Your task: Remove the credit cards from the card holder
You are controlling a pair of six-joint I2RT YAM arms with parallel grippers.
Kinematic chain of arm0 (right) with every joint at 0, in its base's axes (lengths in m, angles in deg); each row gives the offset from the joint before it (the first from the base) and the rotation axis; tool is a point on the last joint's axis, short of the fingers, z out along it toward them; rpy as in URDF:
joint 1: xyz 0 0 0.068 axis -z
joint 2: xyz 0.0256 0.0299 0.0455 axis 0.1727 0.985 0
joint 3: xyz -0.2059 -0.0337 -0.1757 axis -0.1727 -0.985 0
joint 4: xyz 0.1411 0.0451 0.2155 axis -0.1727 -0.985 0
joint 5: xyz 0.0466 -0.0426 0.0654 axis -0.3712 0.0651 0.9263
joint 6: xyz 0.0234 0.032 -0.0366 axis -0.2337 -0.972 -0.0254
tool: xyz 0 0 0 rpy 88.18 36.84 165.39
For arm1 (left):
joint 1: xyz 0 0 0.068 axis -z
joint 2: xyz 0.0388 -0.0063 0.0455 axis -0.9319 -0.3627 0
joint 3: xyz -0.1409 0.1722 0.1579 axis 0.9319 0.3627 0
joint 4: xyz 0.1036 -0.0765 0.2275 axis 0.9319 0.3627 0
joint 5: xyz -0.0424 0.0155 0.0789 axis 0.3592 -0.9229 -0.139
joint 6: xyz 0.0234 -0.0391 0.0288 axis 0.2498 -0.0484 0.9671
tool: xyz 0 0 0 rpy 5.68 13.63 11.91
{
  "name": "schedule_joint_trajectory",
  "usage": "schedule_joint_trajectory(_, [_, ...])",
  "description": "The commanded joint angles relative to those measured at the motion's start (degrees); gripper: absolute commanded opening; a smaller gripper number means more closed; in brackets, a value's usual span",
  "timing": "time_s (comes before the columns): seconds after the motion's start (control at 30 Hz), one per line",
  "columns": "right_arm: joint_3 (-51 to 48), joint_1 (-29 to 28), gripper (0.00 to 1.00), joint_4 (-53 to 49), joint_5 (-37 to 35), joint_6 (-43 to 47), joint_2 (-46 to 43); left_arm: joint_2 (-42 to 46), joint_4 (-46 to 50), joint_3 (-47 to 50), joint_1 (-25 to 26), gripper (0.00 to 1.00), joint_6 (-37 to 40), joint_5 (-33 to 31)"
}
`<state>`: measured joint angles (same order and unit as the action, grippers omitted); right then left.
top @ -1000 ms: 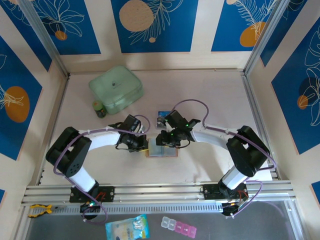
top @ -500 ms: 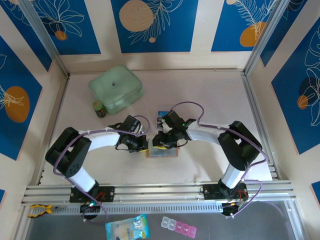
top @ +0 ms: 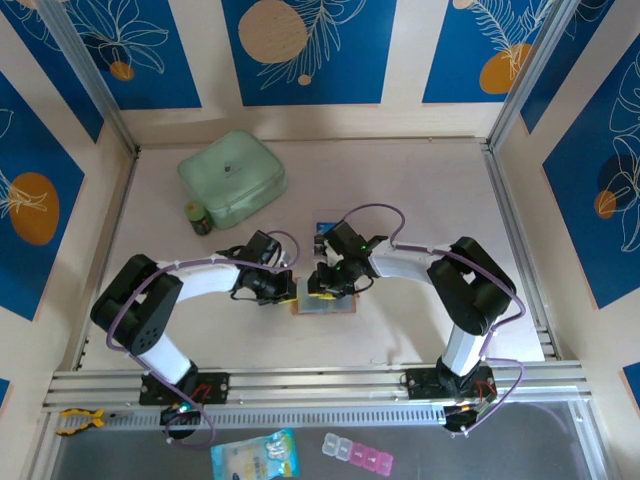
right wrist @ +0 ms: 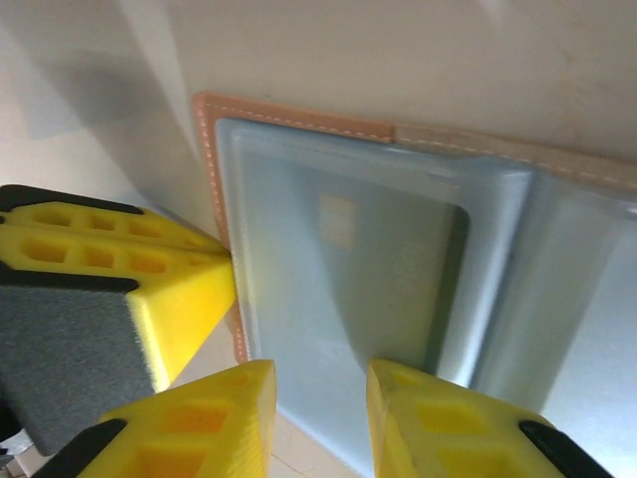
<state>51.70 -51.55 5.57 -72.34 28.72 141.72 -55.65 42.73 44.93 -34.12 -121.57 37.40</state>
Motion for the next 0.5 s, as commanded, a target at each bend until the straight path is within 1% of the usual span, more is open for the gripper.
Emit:
schedule_joint_trajectory(0.0, [1.0, 0.6, 0.30, -3.3, -1.3, 1.1, 0.7, 0.4, 2.4, 0.4, -0.1, 0.07, 1.1, -1.6])
schedule_joint_trajectory(0.27, [-0.3, 1.5, 0.29, -4.4, -2.3, 1.5, -1.3, 0.1, 3.3, -0.1, -0.2, 0.07, 1.2, -2.1])
schedule_joint_trajectory(0.47, [-1.1, 2.1, 0.29, -4.5, -0.9, 2.7, -1.6, 0.4, 3.9, -0.8, -0.2, 0.07, 1.4, -2.6])
